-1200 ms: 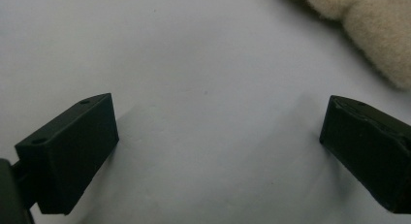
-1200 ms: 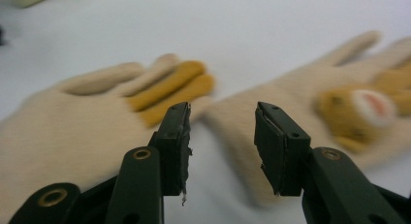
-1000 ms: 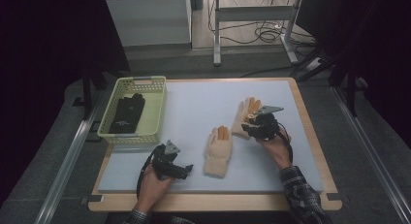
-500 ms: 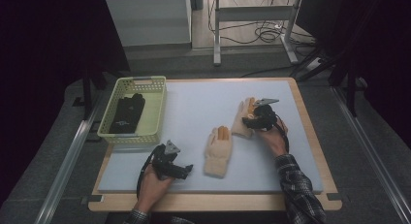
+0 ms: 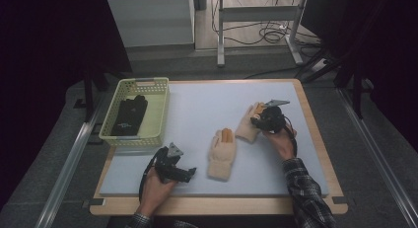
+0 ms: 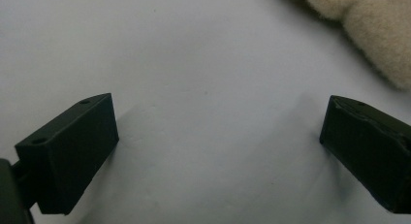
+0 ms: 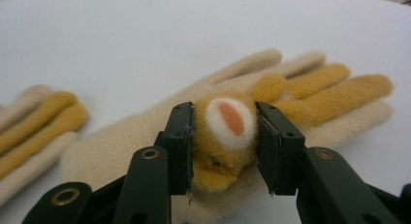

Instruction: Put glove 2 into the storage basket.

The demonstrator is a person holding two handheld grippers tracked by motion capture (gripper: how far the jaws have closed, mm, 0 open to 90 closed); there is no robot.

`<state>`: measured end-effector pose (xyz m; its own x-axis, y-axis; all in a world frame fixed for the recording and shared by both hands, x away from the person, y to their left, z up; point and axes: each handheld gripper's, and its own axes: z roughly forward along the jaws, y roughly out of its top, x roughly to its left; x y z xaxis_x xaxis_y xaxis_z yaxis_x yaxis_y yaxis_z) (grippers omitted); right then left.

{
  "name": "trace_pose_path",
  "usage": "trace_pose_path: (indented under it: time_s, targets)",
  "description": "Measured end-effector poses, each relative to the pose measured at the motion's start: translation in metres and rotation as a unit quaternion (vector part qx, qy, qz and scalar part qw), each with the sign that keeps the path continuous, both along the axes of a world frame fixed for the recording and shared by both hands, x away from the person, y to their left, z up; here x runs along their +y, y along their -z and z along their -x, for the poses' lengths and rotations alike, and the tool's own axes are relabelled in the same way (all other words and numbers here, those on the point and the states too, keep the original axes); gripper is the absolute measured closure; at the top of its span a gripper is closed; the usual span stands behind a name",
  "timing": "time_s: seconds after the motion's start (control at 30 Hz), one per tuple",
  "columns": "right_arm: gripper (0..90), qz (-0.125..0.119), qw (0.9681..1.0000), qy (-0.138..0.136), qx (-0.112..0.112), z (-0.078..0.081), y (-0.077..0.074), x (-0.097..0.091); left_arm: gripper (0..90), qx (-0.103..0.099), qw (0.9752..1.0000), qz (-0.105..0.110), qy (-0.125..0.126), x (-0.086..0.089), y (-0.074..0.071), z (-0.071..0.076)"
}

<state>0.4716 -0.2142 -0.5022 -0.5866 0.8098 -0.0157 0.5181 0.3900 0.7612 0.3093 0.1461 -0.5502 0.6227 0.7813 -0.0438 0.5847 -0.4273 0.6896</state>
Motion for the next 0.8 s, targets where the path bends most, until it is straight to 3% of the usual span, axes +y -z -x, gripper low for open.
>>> trace_pose_path:
  time_s: [0.23, 0.47, 0.7, 0.8]
  targets:
    - [59.5, -0.009, 0.9995, -0.025, -0.016, 0.022, -0.025, 0.001, 0.4, 0.000, 1.0000, 0.000, 0.000, 0.000, 0.000, 0.000]
    - [59.5, -0.032, 0.9980, -0.052, -0.014, 0.047, -0.045, 0.008, 0.4, 0.000, 1.0000, 0.000, 0.001, 0.000, 0.000, 0.000]
    - [59.5, -0.048, 0.9951, -0.085, -0.013, 0.070, -0.054, 0.019, 0.4, 0.000, 1.0000, -0.001, 0.000, 0.000, 0.000, 0.000]
    - [59.5, -0.062, 0.9929, -0.101, -0.002, 0.080, -0.053, 0.025, 0.4, -0.001, 1.0000, 0.000, 0.000, 0.000, 0.000, 0.000]
